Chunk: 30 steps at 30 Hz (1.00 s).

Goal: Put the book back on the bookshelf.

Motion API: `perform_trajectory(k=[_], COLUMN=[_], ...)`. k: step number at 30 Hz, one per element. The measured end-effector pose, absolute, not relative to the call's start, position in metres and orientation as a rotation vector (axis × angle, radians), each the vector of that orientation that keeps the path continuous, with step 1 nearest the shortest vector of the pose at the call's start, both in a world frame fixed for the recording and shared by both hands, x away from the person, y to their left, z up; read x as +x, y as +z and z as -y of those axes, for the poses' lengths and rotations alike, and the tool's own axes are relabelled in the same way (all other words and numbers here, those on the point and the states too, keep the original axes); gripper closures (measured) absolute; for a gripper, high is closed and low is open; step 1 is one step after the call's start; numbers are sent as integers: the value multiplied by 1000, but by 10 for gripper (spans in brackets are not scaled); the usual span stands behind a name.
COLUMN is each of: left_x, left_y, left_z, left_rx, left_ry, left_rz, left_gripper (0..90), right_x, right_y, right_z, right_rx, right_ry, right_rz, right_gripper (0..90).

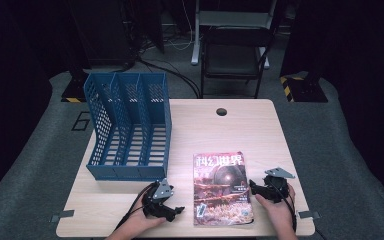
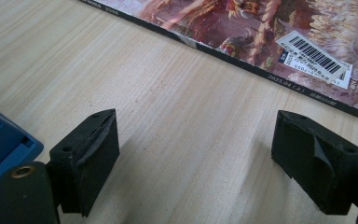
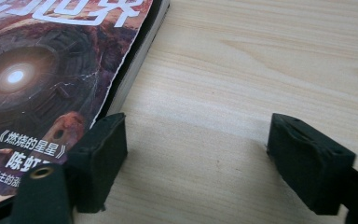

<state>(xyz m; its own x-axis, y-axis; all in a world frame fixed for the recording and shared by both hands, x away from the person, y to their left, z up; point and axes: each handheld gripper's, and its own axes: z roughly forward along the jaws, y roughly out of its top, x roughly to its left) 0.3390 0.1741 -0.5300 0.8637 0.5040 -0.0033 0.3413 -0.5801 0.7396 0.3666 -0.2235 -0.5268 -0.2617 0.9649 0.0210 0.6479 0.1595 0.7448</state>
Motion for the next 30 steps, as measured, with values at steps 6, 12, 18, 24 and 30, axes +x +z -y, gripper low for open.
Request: perform_trajectory(k=[6,12,18,24,30], left_x=[338,339,339,338,340], left_y=[-530,-526,-521,-519,-515], left_z=[-173,-173,-168,-163,-152], left_rx=[2242,2260,2230,2240,2202], left_ry=[272,277,186,157,91], left_rz=[-622,-647,-727,-733,-747], left_gripper=[154,223,279,314,328], right_x=[365,364,359,353,352], right_y=[-522,-517,-509,-503,-508], right_z=[224,222,221,216,204], right_rx=[1558,1558,1567,1589,1609], right_ry=[955,941,1024,1129,1162], right_rz=[-2012,-2050,-2002,-2017,-2112], right_gripper=[362,450,458,460,452])
